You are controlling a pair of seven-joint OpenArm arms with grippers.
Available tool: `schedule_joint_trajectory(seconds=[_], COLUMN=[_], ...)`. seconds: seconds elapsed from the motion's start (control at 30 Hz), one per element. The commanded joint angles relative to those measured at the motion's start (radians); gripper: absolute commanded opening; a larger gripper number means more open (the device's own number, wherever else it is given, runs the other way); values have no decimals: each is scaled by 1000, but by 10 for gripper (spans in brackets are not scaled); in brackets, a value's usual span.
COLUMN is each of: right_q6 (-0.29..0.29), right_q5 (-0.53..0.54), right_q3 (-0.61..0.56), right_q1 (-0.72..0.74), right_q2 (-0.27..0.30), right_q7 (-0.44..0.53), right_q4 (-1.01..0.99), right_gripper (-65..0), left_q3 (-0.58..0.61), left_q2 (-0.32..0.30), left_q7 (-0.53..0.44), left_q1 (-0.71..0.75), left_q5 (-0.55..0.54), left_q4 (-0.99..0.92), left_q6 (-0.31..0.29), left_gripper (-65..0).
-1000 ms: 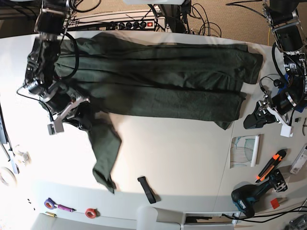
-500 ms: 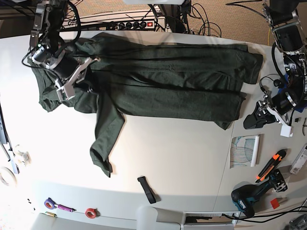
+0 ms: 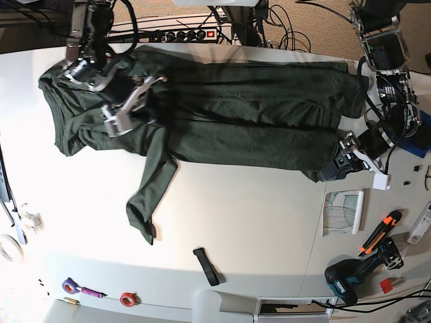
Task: Layout the t-shirt on the table in an organized manner, then fold the t-shirt properly
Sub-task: 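Lift the green sleeve with the right gripper and lay it across the shirt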
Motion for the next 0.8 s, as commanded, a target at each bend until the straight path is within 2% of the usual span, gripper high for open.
schedule_joint_trajectory(seconds=[0.0, 0.27, 0.3, 0.37, 0.4, 0.57, 0.63, 0.73, 0.77], right_q6=[8, 8, 8, 8, 8, 8, 8, 8, -48], right_q5=[8, -11, -11, -10, -10, -13, -31, -117, -158], right_q3=[-14, -65, -65, -65, -65, -30, 9, 63, 72], right_q1=[6, 5, 5, 6, 6, 40, 84, 163, 188], right_q2=[6, 6, 6, 6, 6, 5, -6, -31, -37], right_q7=[26, 16, 15, 17, 26, 158, 166, 164, 164], right_q4=[17, 17, 17, 17, 17, 17, 17, 17, 16], right_gripper=[-650, -650, -622, -478, -439, -430, -430, -430, -430], left_q3=[-5, -5, -5, -5, -5, -5, -5, -5, -5], left_q2=[-17, -17, -17, -17, -17, -17, -17, -17, -17], left_q7=[-20, -20, -20, -20, -20, -20, -20, -17, -17], left_q1=[-19, -19, -19, -19, -19, -19, -19, -19, -19], left_q5=[-29, -28, -28, -28, -29, -28, -28, -28, -28], left_q4=[16, 16, 16, 16, 16, 16, 16, 16, 16], left_q6=[-9, -9, -9, -9, -9, -9, -9, -9, -9], left_gripper=[-339, -339, -339, -339, -339, -339, -339, -339, -339])
